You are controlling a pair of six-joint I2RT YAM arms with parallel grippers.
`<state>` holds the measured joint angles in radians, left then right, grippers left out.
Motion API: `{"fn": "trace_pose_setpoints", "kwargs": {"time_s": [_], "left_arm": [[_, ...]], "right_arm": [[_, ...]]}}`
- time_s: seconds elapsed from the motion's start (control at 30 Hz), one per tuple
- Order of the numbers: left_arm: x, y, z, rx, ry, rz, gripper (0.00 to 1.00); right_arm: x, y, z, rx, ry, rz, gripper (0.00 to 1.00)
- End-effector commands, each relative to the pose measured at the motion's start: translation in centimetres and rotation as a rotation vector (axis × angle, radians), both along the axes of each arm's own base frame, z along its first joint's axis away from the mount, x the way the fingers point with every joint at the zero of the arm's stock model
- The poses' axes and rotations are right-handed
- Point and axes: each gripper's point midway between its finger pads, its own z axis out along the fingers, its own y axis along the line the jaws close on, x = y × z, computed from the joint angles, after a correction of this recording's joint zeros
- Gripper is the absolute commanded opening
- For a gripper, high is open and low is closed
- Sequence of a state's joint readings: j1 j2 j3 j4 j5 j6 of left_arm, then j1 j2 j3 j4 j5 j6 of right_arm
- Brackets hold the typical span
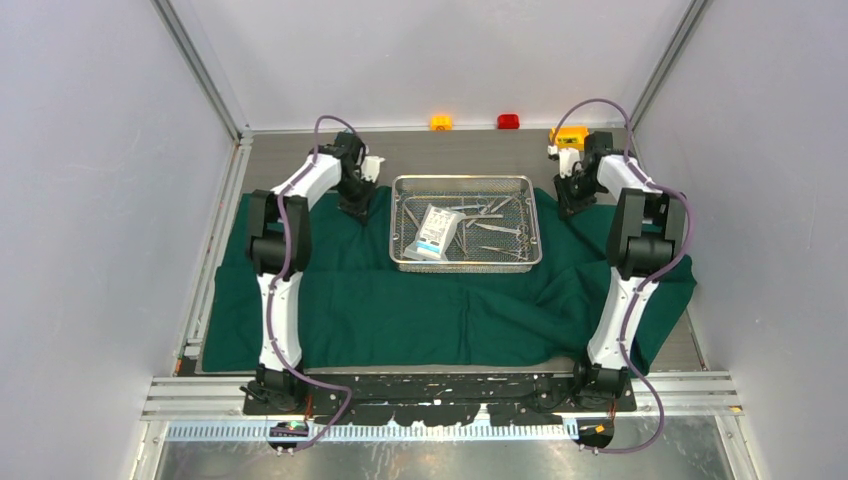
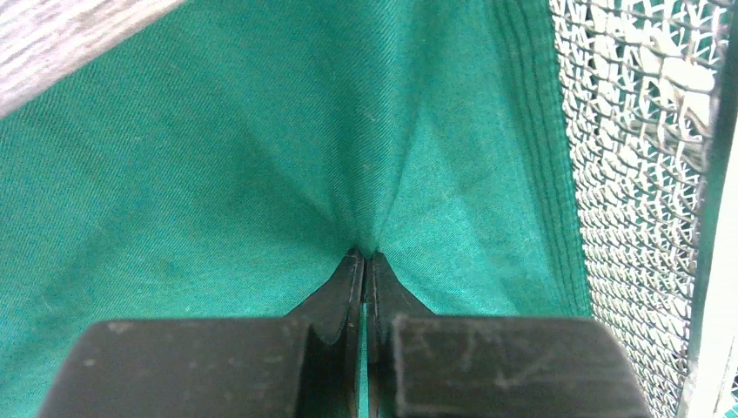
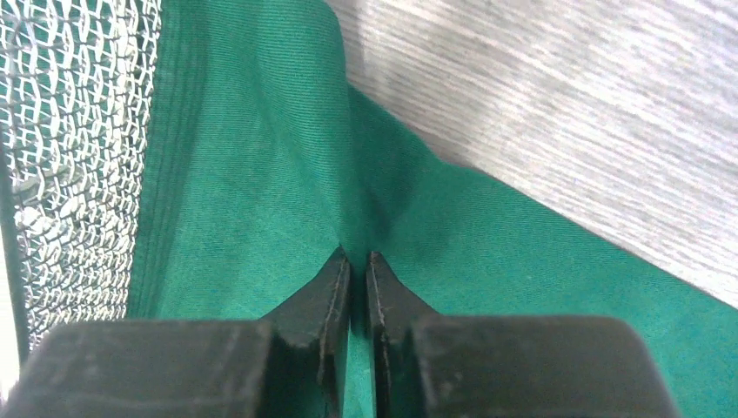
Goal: Open and lay out the surgical kit
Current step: Smooth out the surgical kit at the center of the board.
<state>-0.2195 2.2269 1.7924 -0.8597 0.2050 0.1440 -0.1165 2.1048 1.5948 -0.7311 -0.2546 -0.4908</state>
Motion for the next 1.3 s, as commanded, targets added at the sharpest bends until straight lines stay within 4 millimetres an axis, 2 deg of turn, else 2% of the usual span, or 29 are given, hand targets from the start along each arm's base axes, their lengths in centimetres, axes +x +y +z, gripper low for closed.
{"fn": "trace_pose_setpoints", "kwargs": {"time_s": [0.0, 0.13, 0.43, 0.77, 0.93, 1.27], "left_arm": [[1.6, 2.7, 0.1, 0.018, -0.007, 0.07, 0.0], [2.9, 4.5, 0.4, 0.045, -0.027, 0.094, 0.0], [5.4, 6.8, -0.1, 0.084, -0.022, 0.099, 0.0], [6.7, 7.8, -0.5, 0.133, -0.036, 0.083, 0.0], [7.3, 8.0, -0.6, 0.146, -0.043, 0.084, 0.0], [9.5, 8.7, -0.4, 0.168, -0.09, 0.118, 0.0]], "right_arm": [[1.9, 1.0, 1.7, 0.029, -0.045, 0.016, 0.13], [2.7, 1.4, 2.0, 0.031, -0.052, 0.014, 0.01], [4.2, 1.6, 1.7, -0.007, -0.046, 0.0, 0.01], [6.5, 0.5, 1.4, -0.066, -0.066, -0.043, 0.01], [8.1, 0.0, 1.9, -0.097, -0.096, -0.058, 0.01], [10.6, -2.1, 1.6, -0.202, -0.112, -0.108, 0.01]]}}
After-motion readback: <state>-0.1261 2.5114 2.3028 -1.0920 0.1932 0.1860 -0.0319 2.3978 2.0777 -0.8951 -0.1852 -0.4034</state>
